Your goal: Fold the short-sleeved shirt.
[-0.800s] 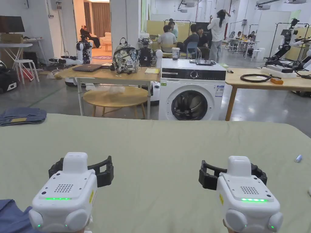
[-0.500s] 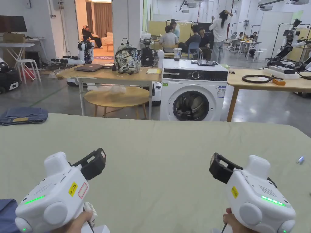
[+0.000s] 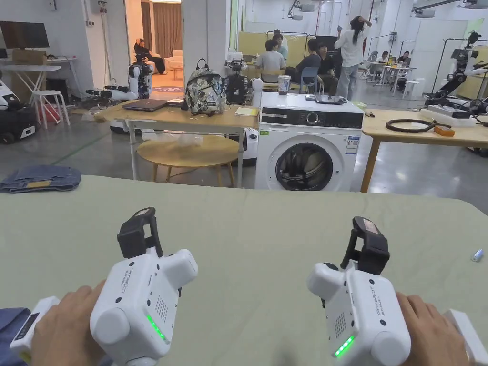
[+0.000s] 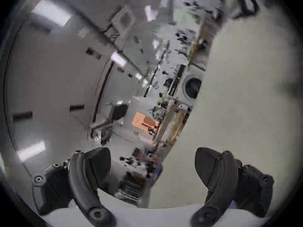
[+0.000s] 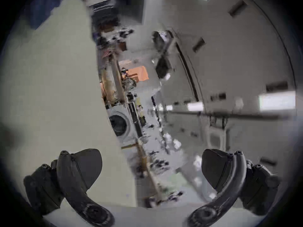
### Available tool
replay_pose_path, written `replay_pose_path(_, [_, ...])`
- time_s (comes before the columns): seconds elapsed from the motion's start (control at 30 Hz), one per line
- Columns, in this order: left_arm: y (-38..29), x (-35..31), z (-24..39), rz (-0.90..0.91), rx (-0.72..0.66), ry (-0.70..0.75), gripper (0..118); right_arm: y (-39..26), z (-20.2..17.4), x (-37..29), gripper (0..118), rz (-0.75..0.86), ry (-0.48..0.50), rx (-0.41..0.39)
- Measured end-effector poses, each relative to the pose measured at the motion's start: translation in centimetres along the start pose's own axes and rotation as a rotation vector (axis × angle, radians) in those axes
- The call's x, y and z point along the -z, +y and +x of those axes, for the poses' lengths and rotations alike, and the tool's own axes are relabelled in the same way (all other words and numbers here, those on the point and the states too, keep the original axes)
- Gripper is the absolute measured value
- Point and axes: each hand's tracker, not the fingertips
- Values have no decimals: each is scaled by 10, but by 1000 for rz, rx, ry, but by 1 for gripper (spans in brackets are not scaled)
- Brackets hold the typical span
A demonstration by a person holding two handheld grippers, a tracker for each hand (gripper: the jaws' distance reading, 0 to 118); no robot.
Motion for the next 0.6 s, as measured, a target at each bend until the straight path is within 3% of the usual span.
replay_pose_path(0.07, [-7, 5, -1, -6, -17, -18, 104, 1, 2, 0, 118, -14, 8, 36])
replay_pose_path(0.13, [-8, 6, -5, -36, -139, -46, 104, 3, 6, 1, 118, -59, 28, 157])
replay_pose_path(0.3, [-23, 10, -25, -104, -774, -104, 104, 3, 24, 10, 118, -235, 130, 667])
replay_pose_path(0.47, [-43, 6, -34, -101, -1323, -92, 104, -12, 38, 10, 118, -331, 198, 1162])
replay_pose_path(0.5, [-47, 7, -35, -103, -1412, -97, 104, -13, 39, 8, 118, -328, 207, 1232])
replay_pose_path(0.6, [-52, 10, -31, -102, -1498, -67, 104, -15, 38, 2, 118, -318, 162, 1291])
